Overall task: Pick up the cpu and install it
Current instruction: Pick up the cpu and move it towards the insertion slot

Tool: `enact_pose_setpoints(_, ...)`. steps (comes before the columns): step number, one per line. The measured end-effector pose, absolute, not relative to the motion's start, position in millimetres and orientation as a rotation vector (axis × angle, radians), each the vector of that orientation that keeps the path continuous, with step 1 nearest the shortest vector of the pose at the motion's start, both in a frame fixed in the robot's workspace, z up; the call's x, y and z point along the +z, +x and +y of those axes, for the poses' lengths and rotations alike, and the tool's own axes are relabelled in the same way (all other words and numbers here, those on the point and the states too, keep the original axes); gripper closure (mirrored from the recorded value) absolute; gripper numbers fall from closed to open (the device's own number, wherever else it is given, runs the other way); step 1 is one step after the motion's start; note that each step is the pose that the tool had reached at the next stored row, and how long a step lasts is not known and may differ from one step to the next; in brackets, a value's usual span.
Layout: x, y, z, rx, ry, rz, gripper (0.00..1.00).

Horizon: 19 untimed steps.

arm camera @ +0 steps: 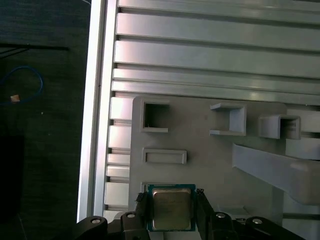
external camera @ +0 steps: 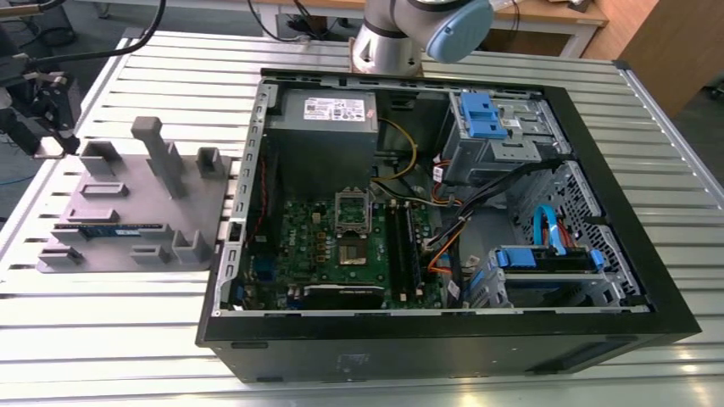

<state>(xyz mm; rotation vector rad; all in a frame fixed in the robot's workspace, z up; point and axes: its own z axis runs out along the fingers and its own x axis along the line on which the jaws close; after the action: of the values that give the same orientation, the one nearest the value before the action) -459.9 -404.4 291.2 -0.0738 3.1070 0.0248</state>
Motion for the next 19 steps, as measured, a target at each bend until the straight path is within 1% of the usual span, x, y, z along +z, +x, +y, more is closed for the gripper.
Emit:
enact_pose_setpoints(10,294.0,-460.0,-404.4,0.028,-0.074,3.107,0.53)
enact_pose_setpoints(18,310.5,-459.9,-404.4,0.028,-0.074,3.107,0.53)
enact_pose_setpoints(19,316.9,-459.9,-404.4,0.028,-0.074,3.107,0.53)
